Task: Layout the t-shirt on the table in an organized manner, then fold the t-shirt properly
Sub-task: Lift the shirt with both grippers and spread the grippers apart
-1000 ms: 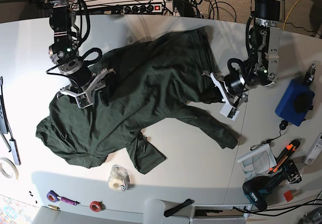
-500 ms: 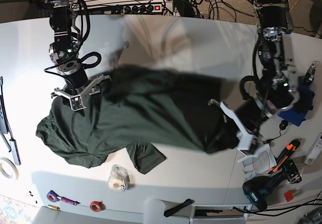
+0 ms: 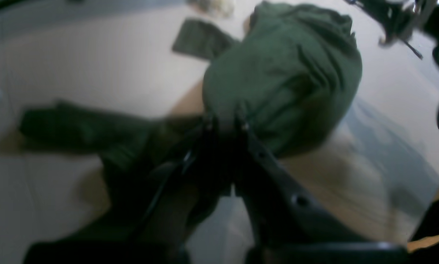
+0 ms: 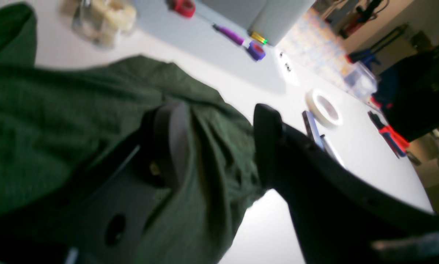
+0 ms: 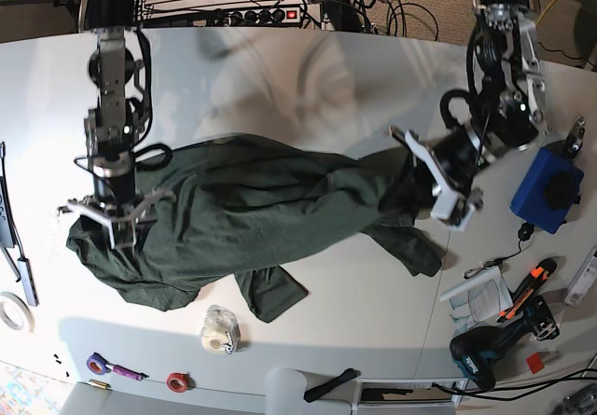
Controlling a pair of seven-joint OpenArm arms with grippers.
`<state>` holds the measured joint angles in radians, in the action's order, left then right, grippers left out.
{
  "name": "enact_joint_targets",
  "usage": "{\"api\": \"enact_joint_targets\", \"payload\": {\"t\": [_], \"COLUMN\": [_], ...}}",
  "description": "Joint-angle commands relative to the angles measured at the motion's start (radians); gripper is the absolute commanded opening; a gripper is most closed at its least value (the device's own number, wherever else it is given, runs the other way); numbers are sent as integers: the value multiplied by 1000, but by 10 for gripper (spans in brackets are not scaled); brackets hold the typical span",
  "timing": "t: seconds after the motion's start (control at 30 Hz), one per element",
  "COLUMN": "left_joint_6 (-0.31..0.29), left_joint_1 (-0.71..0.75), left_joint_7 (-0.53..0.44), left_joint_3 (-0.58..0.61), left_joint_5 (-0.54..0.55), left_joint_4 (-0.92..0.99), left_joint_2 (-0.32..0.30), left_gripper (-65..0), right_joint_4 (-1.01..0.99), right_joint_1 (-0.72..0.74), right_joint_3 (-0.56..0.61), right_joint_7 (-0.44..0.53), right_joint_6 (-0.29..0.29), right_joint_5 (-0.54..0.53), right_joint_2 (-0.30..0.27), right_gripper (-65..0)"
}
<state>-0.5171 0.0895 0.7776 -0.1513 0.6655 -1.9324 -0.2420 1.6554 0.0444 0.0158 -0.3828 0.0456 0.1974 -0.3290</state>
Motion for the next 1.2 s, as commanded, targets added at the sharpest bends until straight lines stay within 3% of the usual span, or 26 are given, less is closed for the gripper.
{"api": "enact_joint_targets", "payload": {"t": [0.0, 0.2, 0.6, 0.73, 0.87, 0.97, 1.07, 1.17], "left_joint_6": [-5, -4, -4, -5, -4, -5, -5, -5], "left_joint_1": [0, 33, 32, 33, 32, 33, 32, 32], "left_joint_7": [-31, -29, -29, -29, -29, -29, -30, -30], "left_joint_3": [-2, -2, -2, -2, -2, -2, -2, -2], "left_joint_5": [34, 34, 23, 23, 23, 23, 23, 23], "left_joint_4": [-18, -18, -17, -17, -17, -17, -17, -17], "left_joint_2": [2, 35, 34, 34, 34, 34, 34, 34], "left_gripper": [-650, -650, -650, -650, -650, -650, -650, -650], "right_joint_4": [15, -245, -874, -1014, -1123, -1189, -1211, -1207], "right_joint_1": [36, 192, 544, 615, 658, 665, 664, 666], "right_joint_3": [-5, -5, -2, -2, -3, -3, -3, -3], "right_joint_7": [16, 26, 152, 220, 227, 245, 251, 261], "right_joint_6": [-7, 14, 138, 142, 140, 111, 61, -1], "right_joint_5": [6, 6, 2, 3, 6, 10, 34, 40], "right_joint_2": [-11, -12, -16, -14, -14, -14, -15, -16], "right_gripper": [-361, -361, -361, -361, -362, -447, -627, -650]}}
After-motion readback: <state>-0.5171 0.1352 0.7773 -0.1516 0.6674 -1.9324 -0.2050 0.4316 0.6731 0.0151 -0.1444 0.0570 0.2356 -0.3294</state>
